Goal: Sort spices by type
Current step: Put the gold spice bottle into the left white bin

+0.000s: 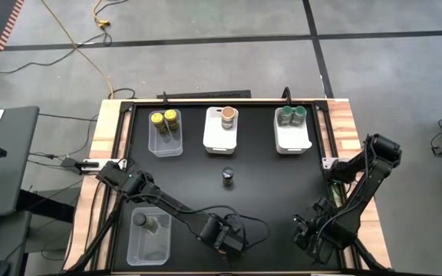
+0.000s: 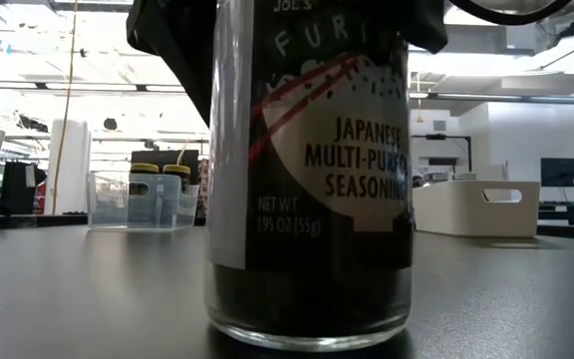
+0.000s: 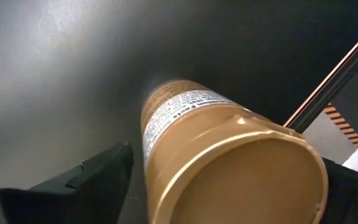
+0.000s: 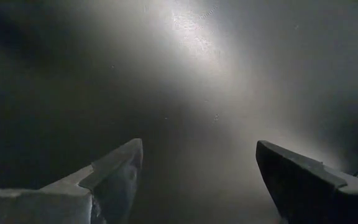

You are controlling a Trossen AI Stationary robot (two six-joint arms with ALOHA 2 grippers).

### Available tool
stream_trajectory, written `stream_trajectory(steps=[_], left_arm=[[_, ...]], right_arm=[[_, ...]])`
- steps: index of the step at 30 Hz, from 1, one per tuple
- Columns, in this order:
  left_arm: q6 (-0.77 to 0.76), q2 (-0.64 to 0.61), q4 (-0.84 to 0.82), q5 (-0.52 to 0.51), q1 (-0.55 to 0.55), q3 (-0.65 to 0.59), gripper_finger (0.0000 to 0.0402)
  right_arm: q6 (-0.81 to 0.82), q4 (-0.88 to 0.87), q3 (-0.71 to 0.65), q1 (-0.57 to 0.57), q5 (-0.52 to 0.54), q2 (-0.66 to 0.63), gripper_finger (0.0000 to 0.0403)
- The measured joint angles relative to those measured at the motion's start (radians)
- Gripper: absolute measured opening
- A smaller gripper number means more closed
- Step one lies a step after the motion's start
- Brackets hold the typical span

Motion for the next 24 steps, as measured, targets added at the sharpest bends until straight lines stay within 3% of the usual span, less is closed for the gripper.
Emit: stream_trajectory(steps=[9, 18, 24], left_arm=[[0.012, -0.002, -0.003, 0.018, 0.001, 0.000, 0.0275], [0.108, -0.004, -0.014, 0.034, 0.024, 0.001, 0.0284], [0.193, -0.042, -0.161, 0.040, 0.052, 0.022, 0.0276]], right_arm=[[0.000, 0.000, 0.000, 0.000, 0.000, 0.000, 0.0342], [-0.001, 0.000, 0.000, 0.000, 0.000, 0.000, 0.0342], [0.000, 0.005, 0.001, -0.002, 0.010, 0.000, 0.0342]])
